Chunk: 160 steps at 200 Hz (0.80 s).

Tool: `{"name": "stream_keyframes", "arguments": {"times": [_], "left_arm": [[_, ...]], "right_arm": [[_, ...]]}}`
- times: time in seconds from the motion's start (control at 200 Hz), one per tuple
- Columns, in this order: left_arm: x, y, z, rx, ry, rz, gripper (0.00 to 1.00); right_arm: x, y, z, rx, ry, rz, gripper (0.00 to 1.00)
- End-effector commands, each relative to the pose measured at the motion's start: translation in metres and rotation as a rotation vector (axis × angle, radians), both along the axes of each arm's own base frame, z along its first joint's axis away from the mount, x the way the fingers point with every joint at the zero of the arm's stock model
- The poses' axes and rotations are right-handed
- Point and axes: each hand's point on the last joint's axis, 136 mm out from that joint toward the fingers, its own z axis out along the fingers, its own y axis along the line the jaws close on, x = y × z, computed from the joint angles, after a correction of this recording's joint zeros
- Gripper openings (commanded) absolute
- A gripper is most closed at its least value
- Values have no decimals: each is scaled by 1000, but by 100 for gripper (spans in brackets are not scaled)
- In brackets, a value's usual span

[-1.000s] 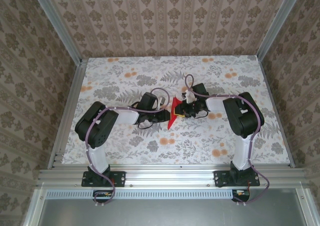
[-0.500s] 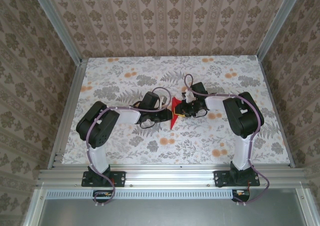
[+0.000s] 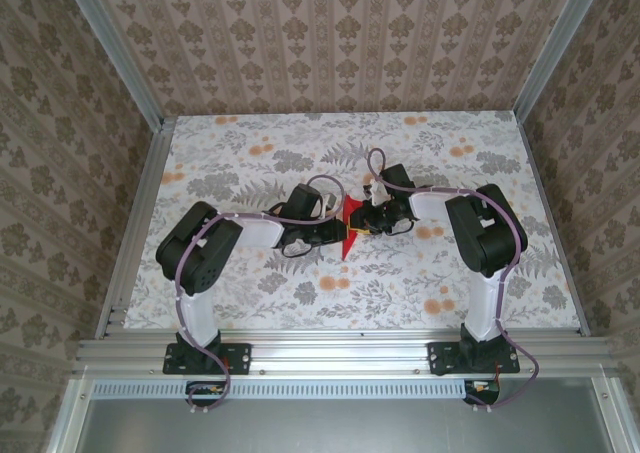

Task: Fold a paper plane with a square sheet of paper (pick it up from the middle)
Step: Fold the wing for the fifth time at the center of the table.

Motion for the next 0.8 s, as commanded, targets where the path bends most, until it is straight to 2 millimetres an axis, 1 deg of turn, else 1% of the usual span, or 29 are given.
{"name": "stream_keyframes", "arguments": {"times": [0.0, 0.1, 0.22, 0.365, 0.585, 0.67, 0.795], "left_arm": [[1, -3, -6, 22, 8, -6, 19], [2, -1, -5, 31, 1, -4, 19], [3, 2, 3, 35, -27, 10, 19], [-2, 9, 11, 79, -92, 5, 24], [-22, 15, 13, 223, -176, -14, 32], [-25, 22, 13, 310, -220, -3, 35], [-31, 24, 15, 438, -290, -16, 37]], "right_arm": [[-2, -27, -35, -155, 53, -53, 23], [-2, -27, -36, -163, 56, -53, 23], [-1, -28, -35, -163, 55, -54, 23], [-1, -28, -35, -164, 59, -59, 23], [-1, -28, -37, -167, 65, -62, 23], [-1, -28, -38, -168, 66, -63, 23], [-1, -28, -38, -169, 67, -64, 23]]}}
